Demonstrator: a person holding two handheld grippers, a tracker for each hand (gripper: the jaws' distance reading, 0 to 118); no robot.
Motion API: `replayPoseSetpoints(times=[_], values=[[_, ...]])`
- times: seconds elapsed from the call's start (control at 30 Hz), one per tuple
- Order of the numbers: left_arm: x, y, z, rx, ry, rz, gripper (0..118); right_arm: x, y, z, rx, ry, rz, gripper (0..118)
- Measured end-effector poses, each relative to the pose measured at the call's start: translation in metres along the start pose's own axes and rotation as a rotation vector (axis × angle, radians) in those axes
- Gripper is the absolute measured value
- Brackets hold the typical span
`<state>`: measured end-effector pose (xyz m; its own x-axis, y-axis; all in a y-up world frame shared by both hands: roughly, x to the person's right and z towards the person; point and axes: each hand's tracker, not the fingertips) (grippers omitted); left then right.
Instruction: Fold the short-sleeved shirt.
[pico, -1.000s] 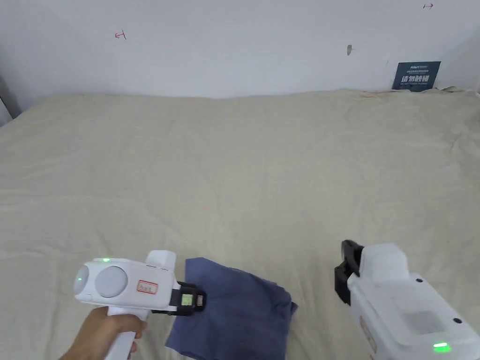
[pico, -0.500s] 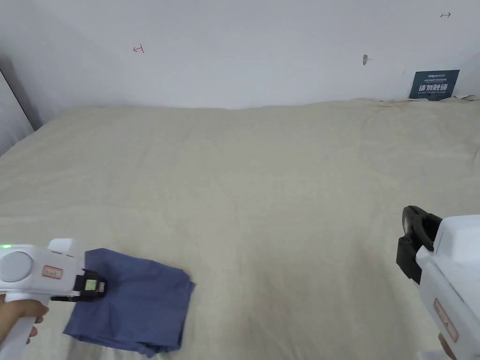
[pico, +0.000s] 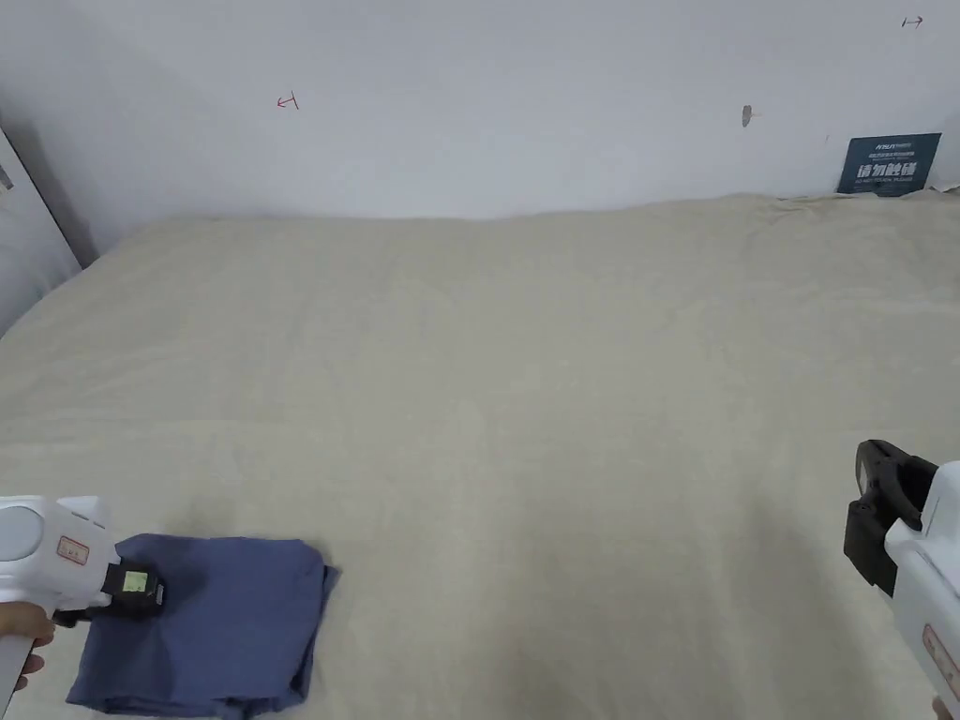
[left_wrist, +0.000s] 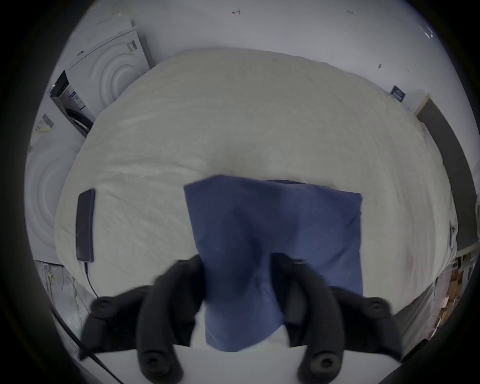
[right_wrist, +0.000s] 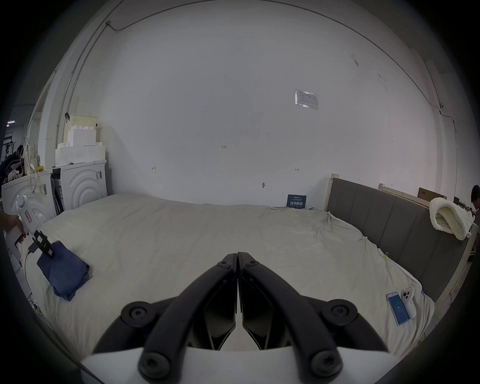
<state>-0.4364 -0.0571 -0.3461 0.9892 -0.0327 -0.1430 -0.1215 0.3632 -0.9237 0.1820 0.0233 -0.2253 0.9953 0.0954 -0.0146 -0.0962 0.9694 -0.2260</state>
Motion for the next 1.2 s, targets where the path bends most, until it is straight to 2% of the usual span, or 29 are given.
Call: replayPoseSetpoints(times=[0.03, 0.13, 0.17, 0.3, 0.43, 0.67, 0.77, 0.83, 0.93, 1.0, 1.1, 1.13, 1.17, 1.2], values=[[0.001, -0.001, 0.000, -0.002, 0.022, 0.002, 96, 0.000, 0.000, 0.000, 0.000, 0.001, 0.000, 0], [0.001, -0.004, 0.003, 0.030, 0.073, 0.013, 111, 0.001, 0.001, 0.001, -0.001, 0.005, -0.005, 0], [0.000, -0.005, 0.005, 0.042, 0.071, 0.020, 113, 0.001, 0.001, 0.001, 0.001, 0.006, -0.005, 0], [-0.001, -0.005, 0.015, 0.087, 0.104, 0.041, 113, 0.002, 0.003, 0.003, 0.008, 0.008, -0.001, 0], [0.002, -0.003, 0.039, 0.226, 0.151, 0.067, 113, 0.004, 0.008, 0.005, 0.020, 0.009, 0.001, 0], [0.016, 0.003, 0.112, 0.539, 0.052, 0.038, 113, 0.007, 0.021, 0.008, 0.059, 0.012, 0.009, 0], [0.031, 0.005, 0.139, 0.595, 0.057, 0.016, 110, 0.009, 0.027, 0.010, 0.076, 0.018, 0.004, 0], [0.041, 0.003, 0.155, 0.666, 0.050, 0.012, 96, 0.009, 0.030, 0.011, 0.088, 0.022, 0.004, 0], [0.057, 0.000, 0.173, 0.734, 0.014, -0.005, 49, 0.011, 0.037, 0.013, 0.108, 0.027, 0.001, 0], [0.071, -0.006, 0.183, 0.788, 0.006, -0.040, 27, 0.012, 0.041, 0.014, 0.124, 0.028, 0.003, 0], [0.092, -0.015, 0.187, 0.841, 0.000, -0.072, 19, 0.014, 0.046, 0.016, 0.141, 0.028, 0.004, 0], [0.101, -0.018, 0.188, 0.858, 0.005, -0.074, 13, 0.015, 0.047, 0.016, 0.146, 0.028, 0.004, 0], [0.110, -0.023, 0.188, 0.892, 0.010, -0.087, 3, 0.016, 0.048, 0.016, 0.151, 0.028, 0.004, 0], [0.118, -0.027, 0.187, 0.922, 0.008, -0.077, 0, 0.017, 0.049, 0.017, 0.155, 0.026, 0.003, 0]])
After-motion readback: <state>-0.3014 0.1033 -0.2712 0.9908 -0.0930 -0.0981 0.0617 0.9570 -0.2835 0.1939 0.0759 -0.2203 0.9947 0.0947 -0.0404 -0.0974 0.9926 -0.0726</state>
